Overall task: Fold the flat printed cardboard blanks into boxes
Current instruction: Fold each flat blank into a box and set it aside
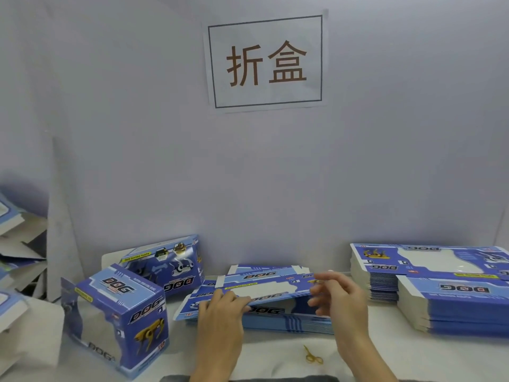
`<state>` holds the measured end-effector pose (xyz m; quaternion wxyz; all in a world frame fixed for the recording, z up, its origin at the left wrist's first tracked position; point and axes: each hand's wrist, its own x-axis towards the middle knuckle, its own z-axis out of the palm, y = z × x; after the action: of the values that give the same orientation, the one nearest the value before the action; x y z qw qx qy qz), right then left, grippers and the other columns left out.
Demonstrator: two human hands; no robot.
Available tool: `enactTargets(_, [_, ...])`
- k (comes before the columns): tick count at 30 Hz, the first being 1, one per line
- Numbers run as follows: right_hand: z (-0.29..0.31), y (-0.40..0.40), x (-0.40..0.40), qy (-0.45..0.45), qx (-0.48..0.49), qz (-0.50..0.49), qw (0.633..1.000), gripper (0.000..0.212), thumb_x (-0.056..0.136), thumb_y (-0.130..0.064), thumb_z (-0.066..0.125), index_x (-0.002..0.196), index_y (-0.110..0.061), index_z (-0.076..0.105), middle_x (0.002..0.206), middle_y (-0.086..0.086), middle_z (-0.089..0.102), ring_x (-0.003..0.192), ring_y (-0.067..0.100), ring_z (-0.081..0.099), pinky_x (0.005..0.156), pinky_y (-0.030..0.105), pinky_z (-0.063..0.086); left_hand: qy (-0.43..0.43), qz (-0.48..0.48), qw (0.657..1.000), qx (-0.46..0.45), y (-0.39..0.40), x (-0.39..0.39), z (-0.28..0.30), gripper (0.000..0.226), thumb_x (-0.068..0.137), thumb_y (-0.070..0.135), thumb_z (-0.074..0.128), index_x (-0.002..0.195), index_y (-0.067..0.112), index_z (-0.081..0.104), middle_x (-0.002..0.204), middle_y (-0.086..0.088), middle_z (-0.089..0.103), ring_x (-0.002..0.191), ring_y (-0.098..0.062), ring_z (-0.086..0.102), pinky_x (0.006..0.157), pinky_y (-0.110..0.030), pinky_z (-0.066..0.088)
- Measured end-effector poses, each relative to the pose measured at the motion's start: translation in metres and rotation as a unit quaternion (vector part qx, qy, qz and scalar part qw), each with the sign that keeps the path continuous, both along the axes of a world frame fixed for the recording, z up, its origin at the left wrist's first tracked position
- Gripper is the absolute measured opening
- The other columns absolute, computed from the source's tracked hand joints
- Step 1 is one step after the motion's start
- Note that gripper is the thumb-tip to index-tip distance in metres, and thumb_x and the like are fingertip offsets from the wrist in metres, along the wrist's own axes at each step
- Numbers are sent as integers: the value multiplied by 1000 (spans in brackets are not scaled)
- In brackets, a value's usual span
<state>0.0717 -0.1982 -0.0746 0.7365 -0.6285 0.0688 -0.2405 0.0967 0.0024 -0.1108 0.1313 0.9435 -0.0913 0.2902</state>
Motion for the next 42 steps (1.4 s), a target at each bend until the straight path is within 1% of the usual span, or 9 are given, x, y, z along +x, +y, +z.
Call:
enactTargets(4, [-3, 7, 1, -23, -57, 7, 998, 37, 93, 9, 42, 76, -6, 72, 57, 10, 66, 43, 21, 58, 40, 25, 44, -104, -41, 993, -29, 0, -7, 9, 29, 68, 12, 91, 92, 24, 79, 82, 9, 73, 82, -21, 68, 67, -35, 45])
enactTargets(9, [-7, 9, 0, -9, -110, 52, 993, 37, 93, 9, 45, 73, -5, 73, 59, 14, 68, 44, 22, 60, 41, 23, 44, -202, -70, 976, -49, 0, -5, 10, 34, 51, 2, 96, 76, 15, 78, 68, 8, 72, 64, -23, 64, 54, -34, 43])
enactTargets(16, [2, 22, 3, 152, 43, 185, 970, 38, 98, -46, 56, 113, -11, 60, 104, 14, 73, 81, 29, 76, 63, 38, 60, -130, -142, 973, -124, -4, -9, 13, 17, 72, 7, 87, 84, 17, 80, 69, 7, 56, 65, -16, 51, 59, -31, 45])
enactTargets(21, [-4, 38, 7, 104, 121, 117, 980, 18, 103, -4, 46, 120, 1, 47, 105, 28, 69, 83, 40, 73, 57, 39, 60, 33, -187, 974, -126, -14, -9, 11, 26, 89, 34, 72, 115, 35, 74, 88, 16, 51, 82, -1, 47, 70, -5, 36])
enactTargets(24, [-6, 36, 10, 93, 103, 87, 986, 21, 101, 2, 46, 122, 2, 48, 104, 27, 69, 85, 41, 72, 59, 39, 60, 53, -190, 968, -153, -16, -9, 11, 33, 85, 37, 75, 118, 32, 73, 107, 18, 65, 95, 2, 49, 80, -4, 39])
enactTargets(28, [-6, 33, 11, 62, 80, 90, 991, 26, 101, -1, 50, 127, -5, 52, 108, 23, 70, 89, 41, 72, 71, 46, 62, 90, -186, 961, -185, -18, -10, 10, 52, 88, 39, 72, 138, 32, 57, 138, 28, 43, 130, 5, 36, 111, -17, 31])
enactTargets(33, [-6, 26, 6, 21, 84, 158, 984, 27, 98, -9, 58, 125, -12, 53, 100, 19, 75, 86, 37, 75, 74, 46, 62, 131, -196, 931, -279, -10, -9, 17, 42, 84, 35, 77, 125, 34, 68, 111, 22, 64, 98, 3, 56, 76, 3, 40])
enactTargets(37, [-8, 21, 6, 9, 98, 184, 978, 34, 96, -12, 61, 127, -17, 48, 96, 18, 76, 87, 37, 75, 68, 39, 63, 153, -206, 919, -300, -5, -8, 22, 35, 86, 31, 77, 119, 35, 70, 98, 40, 56, 100, 7, 58, 81, -6, 47])
enactTargets(42, [-11, 21, 7, 3, 108, 180, 978, 38, 95, -12, 62, 129, -16, 48, 96, 17, 76, 86, 37, 75, 66, 37, 63, 160, -204, 919, -297, -4, -8, 23, 36, 91, 30, 71, 126, 29, 67, 112, 25, 63, 104, 8, 57, 80, -3, 44])
